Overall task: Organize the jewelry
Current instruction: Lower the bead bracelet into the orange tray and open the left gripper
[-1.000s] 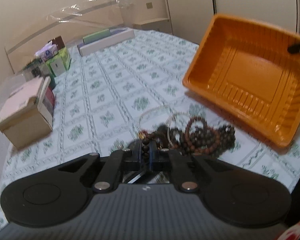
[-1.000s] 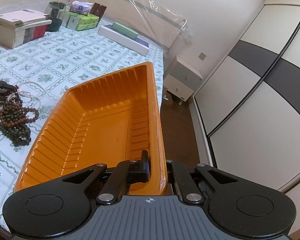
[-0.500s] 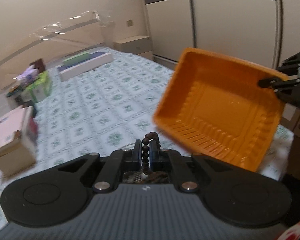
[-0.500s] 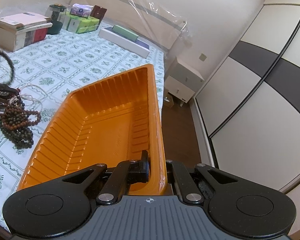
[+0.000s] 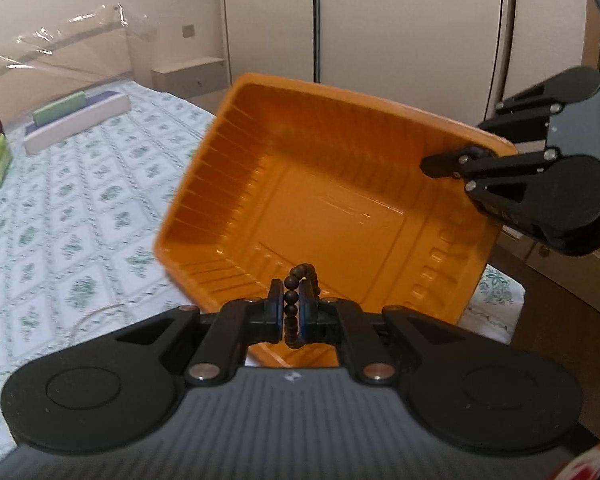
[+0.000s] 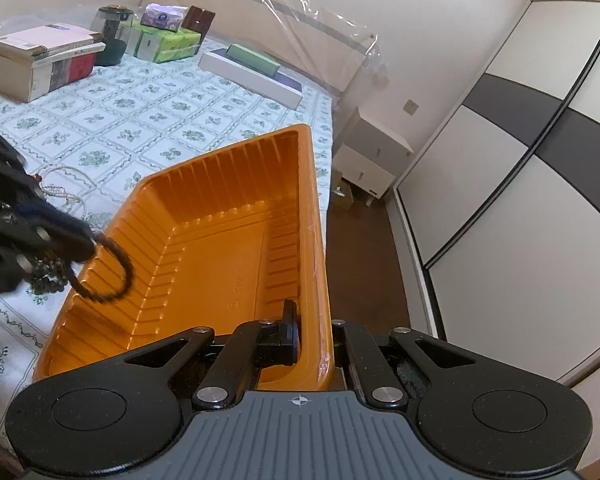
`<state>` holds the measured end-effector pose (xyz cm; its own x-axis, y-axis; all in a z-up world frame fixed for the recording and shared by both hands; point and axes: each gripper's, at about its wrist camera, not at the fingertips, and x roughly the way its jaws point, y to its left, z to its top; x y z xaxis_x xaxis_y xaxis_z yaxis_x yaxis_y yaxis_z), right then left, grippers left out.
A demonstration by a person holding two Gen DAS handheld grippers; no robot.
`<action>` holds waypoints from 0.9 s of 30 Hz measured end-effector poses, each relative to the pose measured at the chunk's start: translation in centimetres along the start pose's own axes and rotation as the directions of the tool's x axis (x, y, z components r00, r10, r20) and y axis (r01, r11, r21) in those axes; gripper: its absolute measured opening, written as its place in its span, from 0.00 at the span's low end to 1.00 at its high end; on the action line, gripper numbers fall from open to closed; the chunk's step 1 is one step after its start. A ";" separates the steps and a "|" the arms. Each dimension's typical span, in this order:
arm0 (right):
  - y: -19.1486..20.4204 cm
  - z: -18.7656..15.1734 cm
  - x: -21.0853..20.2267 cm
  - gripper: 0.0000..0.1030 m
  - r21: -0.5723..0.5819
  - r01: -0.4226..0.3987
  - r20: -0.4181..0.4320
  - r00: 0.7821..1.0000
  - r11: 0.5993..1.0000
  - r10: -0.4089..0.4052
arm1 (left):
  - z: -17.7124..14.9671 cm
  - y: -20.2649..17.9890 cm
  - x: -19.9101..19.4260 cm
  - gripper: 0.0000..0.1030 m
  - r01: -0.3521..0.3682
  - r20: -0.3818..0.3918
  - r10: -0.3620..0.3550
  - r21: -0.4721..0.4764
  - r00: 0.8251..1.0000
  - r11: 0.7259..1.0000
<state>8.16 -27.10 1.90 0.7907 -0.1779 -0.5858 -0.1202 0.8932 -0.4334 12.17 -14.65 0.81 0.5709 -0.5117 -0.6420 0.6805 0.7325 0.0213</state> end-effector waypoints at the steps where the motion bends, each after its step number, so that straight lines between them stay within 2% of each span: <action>1: -0.1 0.0 0.1 0.03 0.000 -0.003 -0.006 1.000 1.000 0.003 | 0.0 0.0 0.5 0.06 0.007 -0.009 -0.007 -0.001 1.000 1.000; 14: -1.0 0.1 1.1 0.03 -0.025 -0.078 -0.134 0.988 0.997 0.074 | -0.2 -0.4 3.4 0.06 0.027 -0.064 -0.027 0.007 0.998 1.000; 21: -1.0 0.2 1.7 0.03 -0.051 -0.085 -0.171 0.982 0.995 0.075 | -0.2 -0.2 4.6 0.09 0.029 -0.082 -0.028 0.005 0.996 1.000; 25: -0.9 0.2 1.8 0.04 -0.057 -0.086 -0.181 0.981 0.995 0.074 | -0.3 0.0 4.3 0.32 0.027 -0.076 -0.028 -0.012 0.997 1.000; 27: -0.9 0.3 1.9 0.04 -0.059 -0.086 -0.186 0.980 0.995 0.074 | -0.4 0.3 3.6 0.35 0.017 -0.069 -0.019 -0.022 0.997 1.000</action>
<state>9.92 -28.09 1.36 0.6543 -0.1853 -0.7332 -0.2227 0.8793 -0.4209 14.26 -16.07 -1.87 0.5248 -0.4930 -0.6939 0.6800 0.7332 -0.0067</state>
